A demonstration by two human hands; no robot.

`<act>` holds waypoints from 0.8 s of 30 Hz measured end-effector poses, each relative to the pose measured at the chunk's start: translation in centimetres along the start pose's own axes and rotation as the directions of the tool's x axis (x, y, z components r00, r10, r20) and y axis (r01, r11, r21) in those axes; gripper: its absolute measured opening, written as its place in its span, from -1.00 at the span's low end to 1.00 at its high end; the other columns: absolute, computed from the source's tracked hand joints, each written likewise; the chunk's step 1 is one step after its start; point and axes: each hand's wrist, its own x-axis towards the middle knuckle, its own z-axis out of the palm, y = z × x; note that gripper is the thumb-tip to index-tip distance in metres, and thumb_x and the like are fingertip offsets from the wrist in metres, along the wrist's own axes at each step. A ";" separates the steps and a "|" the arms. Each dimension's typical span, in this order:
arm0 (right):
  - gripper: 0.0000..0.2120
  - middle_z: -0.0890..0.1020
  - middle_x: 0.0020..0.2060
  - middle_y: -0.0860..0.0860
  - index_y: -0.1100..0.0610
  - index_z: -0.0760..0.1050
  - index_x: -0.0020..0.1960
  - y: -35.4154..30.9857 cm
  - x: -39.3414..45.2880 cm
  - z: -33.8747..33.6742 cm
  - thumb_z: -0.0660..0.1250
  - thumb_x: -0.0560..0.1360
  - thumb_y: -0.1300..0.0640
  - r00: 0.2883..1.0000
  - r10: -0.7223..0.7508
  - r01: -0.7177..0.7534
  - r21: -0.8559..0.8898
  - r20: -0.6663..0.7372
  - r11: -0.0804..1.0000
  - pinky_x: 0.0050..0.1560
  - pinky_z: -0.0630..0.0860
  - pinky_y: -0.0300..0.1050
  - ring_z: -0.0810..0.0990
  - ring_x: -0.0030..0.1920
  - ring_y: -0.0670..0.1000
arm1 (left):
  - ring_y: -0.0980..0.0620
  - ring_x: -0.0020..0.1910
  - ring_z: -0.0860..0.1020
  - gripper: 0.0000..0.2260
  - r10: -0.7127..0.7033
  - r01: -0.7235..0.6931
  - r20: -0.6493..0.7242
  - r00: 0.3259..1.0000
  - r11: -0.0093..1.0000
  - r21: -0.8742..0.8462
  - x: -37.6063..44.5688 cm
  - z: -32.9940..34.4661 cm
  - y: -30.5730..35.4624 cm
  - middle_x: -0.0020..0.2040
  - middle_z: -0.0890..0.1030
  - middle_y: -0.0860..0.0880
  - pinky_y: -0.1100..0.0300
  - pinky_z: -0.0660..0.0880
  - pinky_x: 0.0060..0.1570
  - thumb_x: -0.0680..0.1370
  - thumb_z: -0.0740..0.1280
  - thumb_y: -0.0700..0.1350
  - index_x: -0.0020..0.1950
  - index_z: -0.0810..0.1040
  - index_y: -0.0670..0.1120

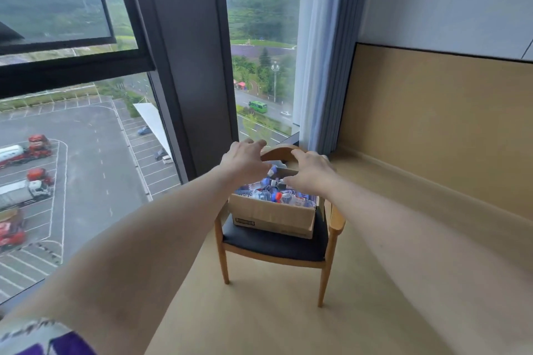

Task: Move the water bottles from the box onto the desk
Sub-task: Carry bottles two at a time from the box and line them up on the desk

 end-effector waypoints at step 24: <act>-0.40 0.50 0.33 0.13 0.00 0.36 0.47 10.1 38.6 14.6 0.39 0.49 -0.14 0.913 0.055 -0.083 0.053 0.404 0.995 0.30 0.50 0.18 0.46 0.34 0.24 | -0.16 0.38 0.46 -0.49 -0.127 0.127 0.360 0.924 0.992 0.024 33.3 21.0 -8.5 0.43 0.51 -0.09 -0.07 0.47 0.31 0.57 0.34 0.03 0.52 0.43 0.05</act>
